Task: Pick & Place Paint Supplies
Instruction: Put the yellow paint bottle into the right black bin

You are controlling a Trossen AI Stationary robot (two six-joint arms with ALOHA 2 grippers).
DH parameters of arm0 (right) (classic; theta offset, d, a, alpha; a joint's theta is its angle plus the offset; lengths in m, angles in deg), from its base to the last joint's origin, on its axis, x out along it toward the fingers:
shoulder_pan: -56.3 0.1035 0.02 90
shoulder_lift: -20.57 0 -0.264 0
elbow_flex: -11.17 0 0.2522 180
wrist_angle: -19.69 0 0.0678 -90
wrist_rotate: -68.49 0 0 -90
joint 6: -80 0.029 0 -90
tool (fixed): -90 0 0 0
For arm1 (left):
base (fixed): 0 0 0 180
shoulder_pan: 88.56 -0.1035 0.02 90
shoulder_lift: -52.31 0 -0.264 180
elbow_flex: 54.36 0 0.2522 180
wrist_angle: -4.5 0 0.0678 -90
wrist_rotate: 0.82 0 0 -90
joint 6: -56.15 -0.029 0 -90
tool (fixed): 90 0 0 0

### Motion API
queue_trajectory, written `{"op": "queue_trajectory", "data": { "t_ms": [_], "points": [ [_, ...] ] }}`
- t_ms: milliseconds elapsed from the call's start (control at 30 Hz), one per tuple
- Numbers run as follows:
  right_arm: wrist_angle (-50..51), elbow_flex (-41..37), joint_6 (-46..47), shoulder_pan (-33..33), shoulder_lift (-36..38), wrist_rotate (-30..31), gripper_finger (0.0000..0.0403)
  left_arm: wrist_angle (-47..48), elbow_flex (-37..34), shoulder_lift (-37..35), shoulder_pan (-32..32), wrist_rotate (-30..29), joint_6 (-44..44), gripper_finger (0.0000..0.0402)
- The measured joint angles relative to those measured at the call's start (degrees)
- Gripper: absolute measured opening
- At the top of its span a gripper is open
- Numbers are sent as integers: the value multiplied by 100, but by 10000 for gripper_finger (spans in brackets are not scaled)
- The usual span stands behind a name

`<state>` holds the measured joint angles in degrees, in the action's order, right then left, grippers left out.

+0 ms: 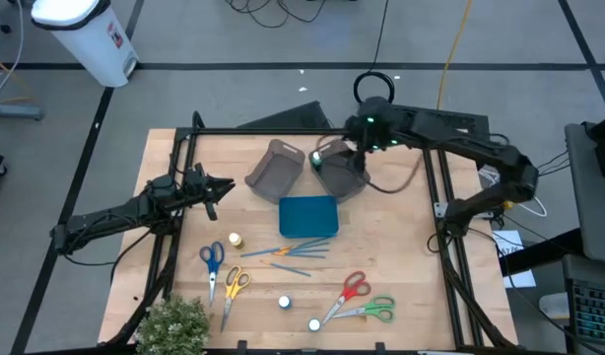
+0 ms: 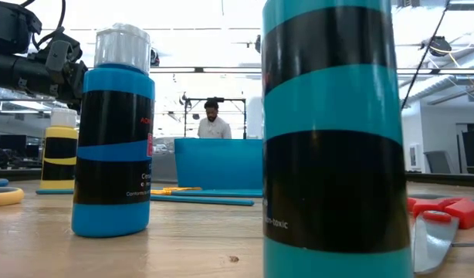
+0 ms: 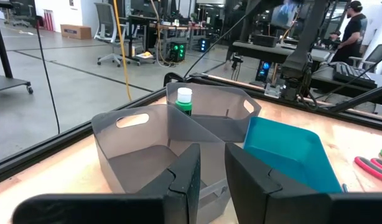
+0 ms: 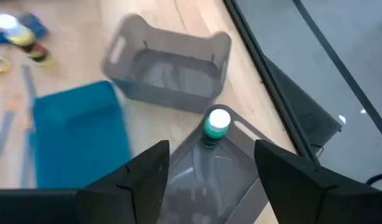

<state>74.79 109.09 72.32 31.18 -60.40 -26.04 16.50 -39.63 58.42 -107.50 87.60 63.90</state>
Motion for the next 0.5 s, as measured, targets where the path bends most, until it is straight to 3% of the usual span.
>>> {"op": "queue_trajectory", "data": {
  "t_ms": [200,500],
  "points": [
    [285,-405,100,247,1081,0,218,0,0,0,0,0,0,81],
    [-1567,-3061,278,275,3704,42,204,0,0,0,1,0,0,81]
  ]
}}
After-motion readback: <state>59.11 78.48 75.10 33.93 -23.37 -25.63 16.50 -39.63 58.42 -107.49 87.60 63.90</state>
